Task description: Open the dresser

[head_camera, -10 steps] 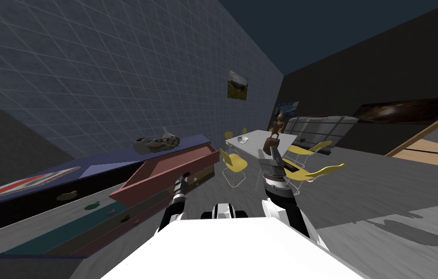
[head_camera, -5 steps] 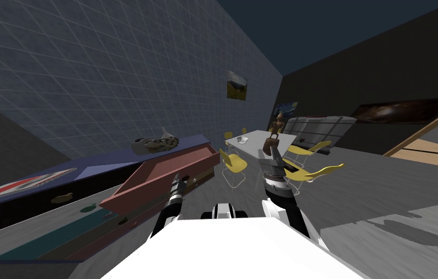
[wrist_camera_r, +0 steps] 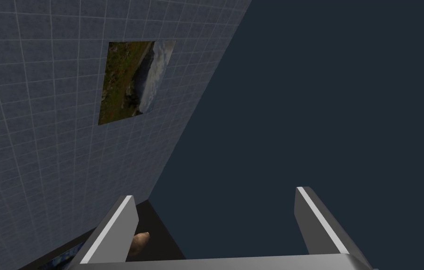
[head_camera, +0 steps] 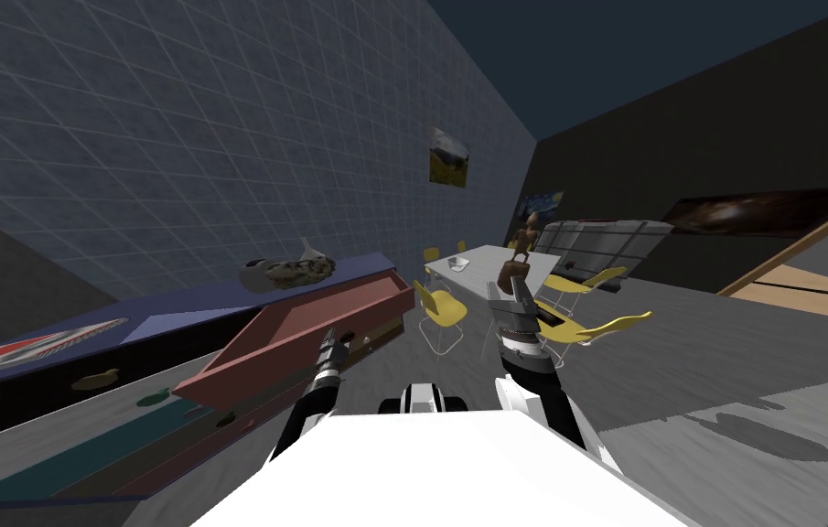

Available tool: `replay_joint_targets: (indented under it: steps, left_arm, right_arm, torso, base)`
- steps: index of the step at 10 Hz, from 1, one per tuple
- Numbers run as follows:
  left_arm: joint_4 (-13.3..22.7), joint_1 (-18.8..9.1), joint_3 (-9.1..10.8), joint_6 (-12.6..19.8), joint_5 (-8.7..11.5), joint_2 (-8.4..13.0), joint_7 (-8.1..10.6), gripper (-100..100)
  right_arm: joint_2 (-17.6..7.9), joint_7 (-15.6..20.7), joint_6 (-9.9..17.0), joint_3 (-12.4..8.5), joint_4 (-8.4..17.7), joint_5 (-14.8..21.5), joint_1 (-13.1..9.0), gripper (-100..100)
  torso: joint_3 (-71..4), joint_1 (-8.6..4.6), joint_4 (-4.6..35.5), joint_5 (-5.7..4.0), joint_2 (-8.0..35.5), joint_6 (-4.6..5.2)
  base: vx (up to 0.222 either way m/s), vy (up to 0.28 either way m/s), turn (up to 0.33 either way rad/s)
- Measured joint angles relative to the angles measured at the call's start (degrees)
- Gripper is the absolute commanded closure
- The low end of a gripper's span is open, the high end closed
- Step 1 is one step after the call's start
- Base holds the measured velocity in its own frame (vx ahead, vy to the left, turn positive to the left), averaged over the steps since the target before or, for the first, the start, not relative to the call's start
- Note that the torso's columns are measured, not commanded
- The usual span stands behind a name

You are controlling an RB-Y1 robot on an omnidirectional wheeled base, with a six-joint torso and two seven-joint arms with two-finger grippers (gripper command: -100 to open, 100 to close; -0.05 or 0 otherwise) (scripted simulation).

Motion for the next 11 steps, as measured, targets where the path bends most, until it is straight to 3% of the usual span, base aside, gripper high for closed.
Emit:
replay_joint_targets:
  steps: [5, 6, 11]
  left_arm:
    - [-3.28, 2.01, 0.14, 2.34, 0.37, 0.19, 0.06, -100]
    - [-3.00, 2.09, 0.19, 2.47, 0.34, 0.13, 0.00, 0]
    - [-1.83, 2.55, 0.11, 2.73, 0.28, -0.14, -0.14, 0]
  right_arm:
    - [0.00, 0.00, 0.00, 0.00, 0.00, 0.00, 0.00, 0]
    - [0.00, 0.00, 0.00, 0.00, 0.00, 0.00, 0.00, 0]
    - [0.00, 0.00, 0.00, 0.00, 0.00, 0.00, 0.00, 0]
  torso:
    - [-0.01, -0.17, 0.26, -0.30, 0.33, -0.05]
    - [0.03, -0.13, 0.04, -0.14, 0.21, -0.04]
    - [-0.04, 0.24, -0.43, 0.37, -0.54, -0.01]
  base:
    - [0.010, -0.004, -0.005]
    - [0.012, -0.008, -0.001]
    - [0.002, -0.003, 0.000]
